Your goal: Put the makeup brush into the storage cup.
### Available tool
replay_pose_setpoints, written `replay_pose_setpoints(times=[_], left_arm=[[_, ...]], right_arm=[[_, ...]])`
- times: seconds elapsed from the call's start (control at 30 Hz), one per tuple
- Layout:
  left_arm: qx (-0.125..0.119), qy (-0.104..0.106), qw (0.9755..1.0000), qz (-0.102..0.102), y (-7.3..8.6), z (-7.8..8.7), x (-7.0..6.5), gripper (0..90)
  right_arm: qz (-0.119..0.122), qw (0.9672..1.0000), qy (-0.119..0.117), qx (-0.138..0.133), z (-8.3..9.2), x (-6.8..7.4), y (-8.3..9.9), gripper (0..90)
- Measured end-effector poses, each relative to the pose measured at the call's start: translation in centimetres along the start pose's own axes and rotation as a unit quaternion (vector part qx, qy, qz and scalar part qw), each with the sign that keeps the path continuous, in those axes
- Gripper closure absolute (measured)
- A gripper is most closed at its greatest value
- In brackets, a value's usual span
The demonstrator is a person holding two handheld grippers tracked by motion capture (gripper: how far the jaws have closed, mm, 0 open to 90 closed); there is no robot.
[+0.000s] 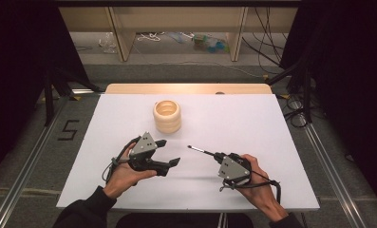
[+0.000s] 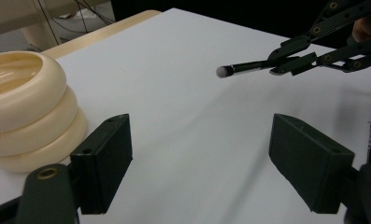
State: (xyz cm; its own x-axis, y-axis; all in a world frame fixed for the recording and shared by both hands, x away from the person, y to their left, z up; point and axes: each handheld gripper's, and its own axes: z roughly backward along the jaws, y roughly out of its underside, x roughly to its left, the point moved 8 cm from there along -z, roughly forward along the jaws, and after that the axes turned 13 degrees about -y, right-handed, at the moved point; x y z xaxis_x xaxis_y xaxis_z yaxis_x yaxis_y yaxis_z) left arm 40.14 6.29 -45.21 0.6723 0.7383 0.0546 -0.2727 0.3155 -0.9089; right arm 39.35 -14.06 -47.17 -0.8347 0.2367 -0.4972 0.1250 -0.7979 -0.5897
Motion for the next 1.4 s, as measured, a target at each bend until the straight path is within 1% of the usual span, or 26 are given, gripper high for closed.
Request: replay_pose_setpoints(times=[0.03,0.1,0.13,0.2,0.23,0.27,0.37,0.47,0.5,0.57,0.6,0.67,0.77,0.8,0.9,0.93,0.97,1.0,1.03,1.13,1.17,1.2,1.23,1.3,1.37,1.4], left_arm=[[-0.003,0.002,1.0,0.004,0.0,0.0,-0.1,21.4],[-0.021,0.007,0.9997,0.004,-0.1,0.2,-0.3,21.2],[-0.023,0.007,0.9997,0.01,0.0,0.3,-0.4,21.2],[-0.028,0.008,0.9995,0.008,0.1,0.3,-0.7,21.2],[-0.031,0.011,0.9994,0.012,0.1,0.4,-0.8,21.3],[-0.032,0.007,0.9994,0.012,0.1,0.4,-0.9,21.3],[-0.039,0.015,0.9989,0.02,0.1,0.5,-1.3,21.6],[-0.042,0.017,0.9987,0.024,0.0,0.5,-1.6,21.3],[-0.043,0.018,0.9984,0.034,0.0,0.5,-1.7,21.0],[-0.046,0.022,0.9979,0.04,0.0,0.4,-1.8,21.0],[-0.049,0.026,0.9978,0.037,-0.1,0.3,-1.8,20.9],[-0.05,0.026,0.9973,0.047,-0.1,0.3,-1.9,20.8],[-0.05,0.026,0.9973,0.047,0.0,0.3,-1.9,20.3],[-0.049,0.026,0.9969,0.055,0.0,0.3,-1.9,20.0],[-0.048,0.034,0.9964,0.06,0.1,0.2,-2.1,19.3],[-0.055,0.038,0.9963,0.055,0.0,0.1,-2.1,19.1],[-0.049,0.034,0.9966,0.057,0.1,0.1,-2.2,19.1],[-0.049,0.035,0.9964,0.059,0.1,0.0,-2.2,19.0],[-0.051,0.035,0.9963,0.06,0.1,0.0,-2.2,18.8],[-0.056,0.038,0.9961,0.057,0.0,0.1,-2.3,18.0],[-0.057,0.037,0.9959,0.06,0.0,0.1,-2.3,16.7],[-0.057,0.037,0.9959,0.06,0.0,0.1,-2.3,16.6],[-0.065,0.039,0.9949,0.066,-0.1,0.2,-2.4,16.9],[-0.07,0.038,0.9944,0.069,-0.3,0.3,-2.5,17.7],[-0.074,0.041,0.9942,0.066,-0.4,0.3,-2.5,17.7],[-0.076,0.046,0.9932,0.075,-0.4,0.3,-2.5,17.8]], right_arm=[[-0.007,1.0,0.001,-0.006,0.0,0.0,-0.1,84.1],[-0.014,0.9998,0.001,-0.015,0.0,0.0,-0.2,84.1],[-0.018,0.9997,0.001,-0.019,0.1,-0.1,-0.2,84.0],[-0.028,0.999,0.002,-0.035,0.2,-0.1,-0.5,84.1],[-0.036,0.9985,-0.001,-0.042,0.2,0.0,-0.6,84.1],[-0.045,0.9976,-0.002,-0.052,0.3,-0.1,-0.8,84.0],[-0.065,0.995,0.002,-0.076,0.4,-0.1,-1.1,84.1],[-0.089,0.991,-0.002,-0.1,0.5,-0.1,-1.4,84.1],[-0.1,0.9891,-0.007,-0.107,0.5,0.0,-1.6,84.0],[-0.117,0.9852,-0.017,-0.124,0.3,0.2,-1.9,84.0],[-0.128,0.9827,-0.024,-0.132,0.2,0.4,-2.1,84.0],[-0.137,0.98,-0.035,-0.14,-0.1,0.8,-2.3,84.0],[-0.149,0.9762,-0.044,-0.151,-0.4,1.1,-2.7,84.0],[-0.151,0.9755,-0.047,-0.153,-0.5,1.2,-2.7,84.0],[-0.162,0.9719,-0.053,-0.163,-0.5,1.3,-3.0,84.0],[-0.165,0.9706,-0.053,-0.167,-0.5,1.3,-3.1,84.0],[-0.167,0.9698,-0.054,-0.17,-0.5,1.4,-3.2,84.0],[-0.168,0.9694,-0.057,-0.17,-0.5,1.5,-3.2,84.0],[-0.165,0.97,-0.059,-0.169,-0.5,1.5,-3.3,84.0],[-0.171,0.9668,-0.064,-0.179,-0.7,1.8,-3.7,84.0],[-0.173,0.966,-0.061,-0.183,-0.8,1.8,-3.8,84.0],[-0.173,0.966,-0.061,-0.183,-0.8,1.8,-3.8,84.0],[-0.173,0.9651,-0.065,-0.186,-0.9,2.0,-4.1,84.0],[-0.172,0.9649,-0.071,-0.185,-0.9,2.3,-4.3,84.0],[-0.172,0.9636,-0.076,-0.19,-1.1,2.6,-4.6,84.0],[-0.173,0.9633,-0.072,-0.192,-1.2,2.6,-4.7,84.0]])
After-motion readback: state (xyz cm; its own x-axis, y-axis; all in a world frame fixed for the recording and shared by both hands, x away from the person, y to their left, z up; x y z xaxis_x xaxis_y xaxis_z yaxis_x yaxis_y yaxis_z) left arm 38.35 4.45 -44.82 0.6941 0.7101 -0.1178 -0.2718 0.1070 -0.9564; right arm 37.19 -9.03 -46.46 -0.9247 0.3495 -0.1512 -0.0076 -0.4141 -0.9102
